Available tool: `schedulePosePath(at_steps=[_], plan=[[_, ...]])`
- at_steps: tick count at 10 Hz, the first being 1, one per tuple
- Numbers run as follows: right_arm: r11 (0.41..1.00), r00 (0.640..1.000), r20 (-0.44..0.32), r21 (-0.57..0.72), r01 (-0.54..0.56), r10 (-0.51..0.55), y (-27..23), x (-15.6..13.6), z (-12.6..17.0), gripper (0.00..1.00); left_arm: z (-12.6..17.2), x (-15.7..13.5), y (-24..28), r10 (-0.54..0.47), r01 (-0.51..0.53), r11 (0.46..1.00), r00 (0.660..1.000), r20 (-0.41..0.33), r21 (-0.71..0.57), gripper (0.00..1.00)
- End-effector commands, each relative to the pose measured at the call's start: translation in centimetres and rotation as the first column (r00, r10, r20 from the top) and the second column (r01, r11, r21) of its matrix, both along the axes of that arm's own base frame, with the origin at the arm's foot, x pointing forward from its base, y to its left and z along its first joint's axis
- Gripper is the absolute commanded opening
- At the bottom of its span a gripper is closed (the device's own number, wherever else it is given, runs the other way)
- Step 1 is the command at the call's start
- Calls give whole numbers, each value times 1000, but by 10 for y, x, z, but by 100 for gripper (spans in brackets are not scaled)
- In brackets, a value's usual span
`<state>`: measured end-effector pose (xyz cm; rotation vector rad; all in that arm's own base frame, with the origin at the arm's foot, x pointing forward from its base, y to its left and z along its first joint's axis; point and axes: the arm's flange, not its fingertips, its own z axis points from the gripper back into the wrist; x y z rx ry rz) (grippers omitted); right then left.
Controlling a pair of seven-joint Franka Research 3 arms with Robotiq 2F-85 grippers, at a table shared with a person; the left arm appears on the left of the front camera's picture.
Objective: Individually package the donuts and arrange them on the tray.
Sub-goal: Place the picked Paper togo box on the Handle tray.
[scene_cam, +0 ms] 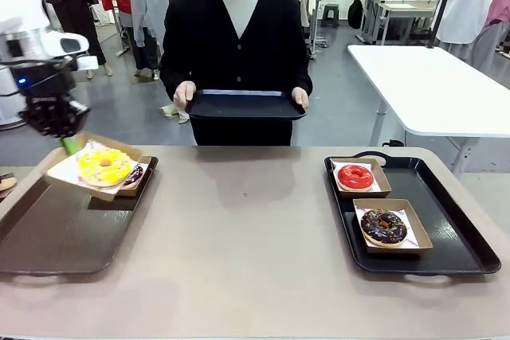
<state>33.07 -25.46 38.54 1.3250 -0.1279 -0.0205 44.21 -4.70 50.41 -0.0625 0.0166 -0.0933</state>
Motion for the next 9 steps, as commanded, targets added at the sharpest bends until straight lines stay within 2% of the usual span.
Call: schedulePosePath(at_steps=[1, 4, 7, 9], plan=[[1000, 1000, -1, 1, 1, -1, 0, 0, 0, 100, -16, -27, 25, 80, -83, 993, 996, 45, 82, 1], [1000, 1000, -1, 1, 1, -1, 0, 0, 0, 100, -45, -45, 49, 167, -167, 981, 986, 10, 94, 1], [1000, 1000, -1, 1, 1, -1, 0, 0, 0, 100, -82, -38, 53, 204, -196, 968, 979, -32, 154, 1], [1000, 1000, -1, 1, 1, -1, 0, 0, 0, 100, -96, -25, 54, 213, -203, 966, 976, -47, 163, 1]])
